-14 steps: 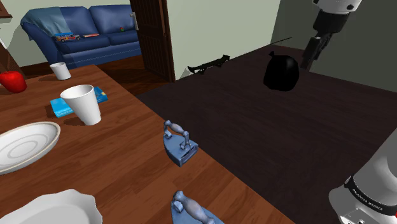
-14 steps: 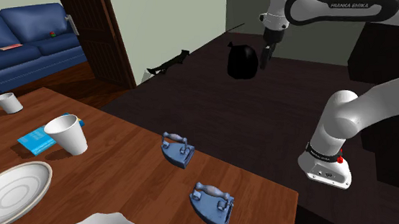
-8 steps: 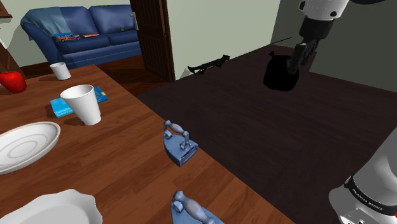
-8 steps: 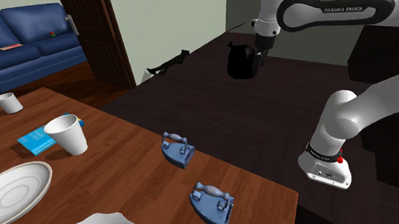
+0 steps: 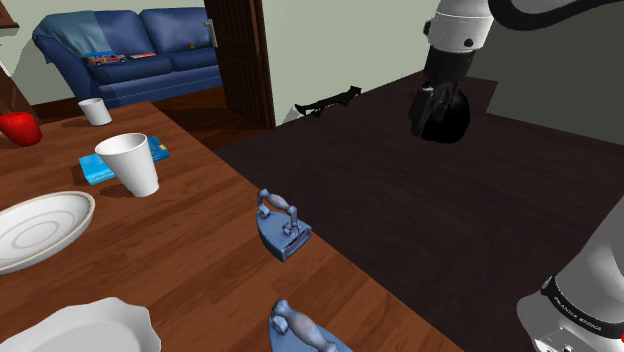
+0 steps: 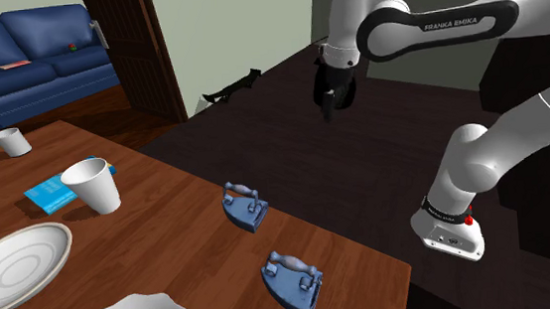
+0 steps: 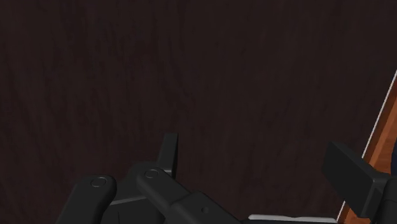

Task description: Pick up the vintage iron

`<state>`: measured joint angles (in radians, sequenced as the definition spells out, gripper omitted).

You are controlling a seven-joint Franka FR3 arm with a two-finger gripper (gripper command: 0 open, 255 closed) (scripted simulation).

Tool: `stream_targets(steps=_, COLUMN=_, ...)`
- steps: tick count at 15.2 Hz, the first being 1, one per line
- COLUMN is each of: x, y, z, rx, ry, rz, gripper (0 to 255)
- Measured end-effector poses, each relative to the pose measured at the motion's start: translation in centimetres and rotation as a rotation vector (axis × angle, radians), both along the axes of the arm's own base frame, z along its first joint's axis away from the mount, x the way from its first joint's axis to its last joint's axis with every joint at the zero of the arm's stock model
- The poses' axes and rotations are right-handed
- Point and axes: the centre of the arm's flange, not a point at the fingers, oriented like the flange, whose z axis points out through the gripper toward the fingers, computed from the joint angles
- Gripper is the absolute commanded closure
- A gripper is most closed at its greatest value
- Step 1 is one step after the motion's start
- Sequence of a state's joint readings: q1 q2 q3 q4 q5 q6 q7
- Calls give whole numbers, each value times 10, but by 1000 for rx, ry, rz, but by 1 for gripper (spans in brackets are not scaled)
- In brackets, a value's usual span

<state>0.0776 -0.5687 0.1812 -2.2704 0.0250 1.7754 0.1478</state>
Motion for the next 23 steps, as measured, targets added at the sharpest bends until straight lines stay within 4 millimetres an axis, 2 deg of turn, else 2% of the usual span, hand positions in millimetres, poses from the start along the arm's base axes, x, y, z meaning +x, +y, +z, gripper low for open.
stream_targets(steps=12, x=53, y=138, z=-38, rx=41, ry=35, rz=3, gripper=0)
stream_targets(steps=23, x=100, y=266, z=-64, rx=80, ry=66, rz=6, gripper=0)
